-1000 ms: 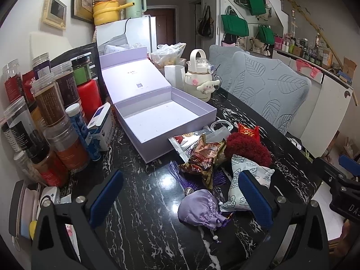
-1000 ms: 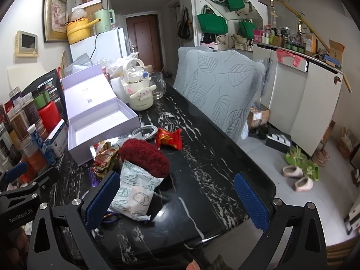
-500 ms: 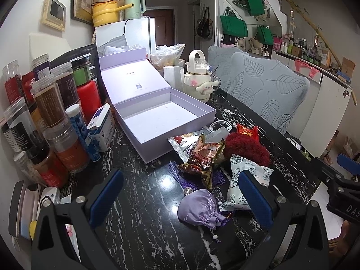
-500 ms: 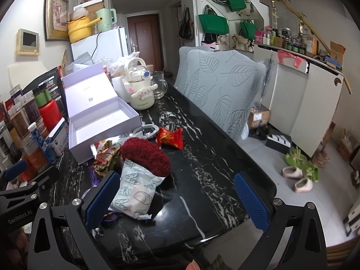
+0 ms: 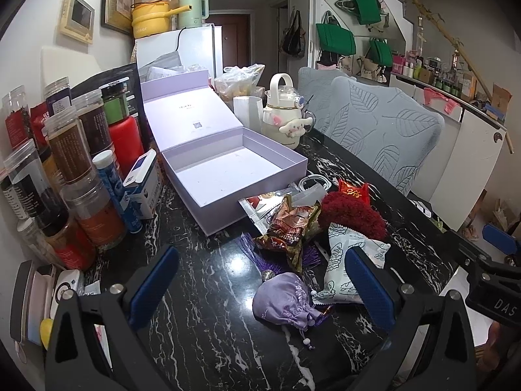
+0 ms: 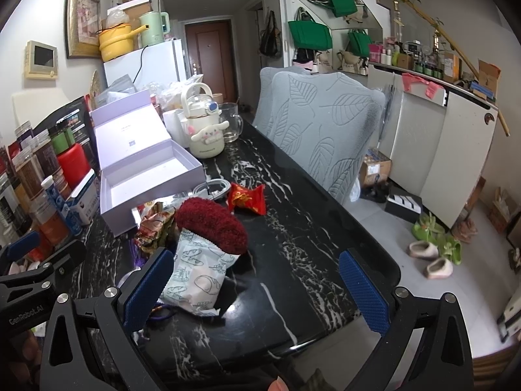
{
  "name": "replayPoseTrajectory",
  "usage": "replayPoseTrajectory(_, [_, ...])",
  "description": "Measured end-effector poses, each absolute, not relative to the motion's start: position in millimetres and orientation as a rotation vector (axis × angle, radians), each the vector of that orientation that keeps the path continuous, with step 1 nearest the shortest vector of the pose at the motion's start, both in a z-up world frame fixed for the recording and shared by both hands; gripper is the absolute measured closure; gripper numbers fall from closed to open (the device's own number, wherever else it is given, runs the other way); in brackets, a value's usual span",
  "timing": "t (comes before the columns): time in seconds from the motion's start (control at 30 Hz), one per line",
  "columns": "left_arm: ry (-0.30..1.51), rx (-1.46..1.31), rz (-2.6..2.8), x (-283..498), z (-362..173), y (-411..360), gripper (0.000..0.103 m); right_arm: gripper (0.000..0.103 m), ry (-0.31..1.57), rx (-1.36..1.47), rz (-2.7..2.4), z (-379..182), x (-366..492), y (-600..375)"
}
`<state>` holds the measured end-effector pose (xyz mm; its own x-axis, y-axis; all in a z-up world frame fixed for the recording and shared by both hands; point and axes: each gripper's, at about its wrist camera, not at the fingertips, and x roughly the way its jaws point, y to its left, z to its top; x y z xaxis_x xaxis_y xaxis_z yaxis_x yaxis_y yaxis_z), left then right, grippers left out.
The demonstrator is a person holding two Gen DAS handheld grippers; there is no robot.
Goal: Organize soft objects
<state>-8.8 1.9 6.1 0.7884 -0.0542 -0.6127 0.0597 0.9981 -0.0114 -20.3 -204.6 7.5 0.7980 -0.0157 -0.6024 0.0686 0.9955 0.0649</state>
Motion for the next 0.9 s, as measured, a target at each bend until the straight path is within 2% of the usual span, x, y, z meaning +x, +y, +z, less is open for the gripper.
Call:
replayPoseTrajectory(0.47, [0.641,-0.002,-0.063,-15.1,9.9,4.1,0.0,0.0,0.641,0.091,-0.04,6.5,-23.7,-204.7])
replayPoseTrajectory(0.9, [0.69,-0.029,-0.091,-16.5,-14.5,5.0,0.0,0.0,0.664,0.109,0.019,-9.2,-24.2,-201.9])
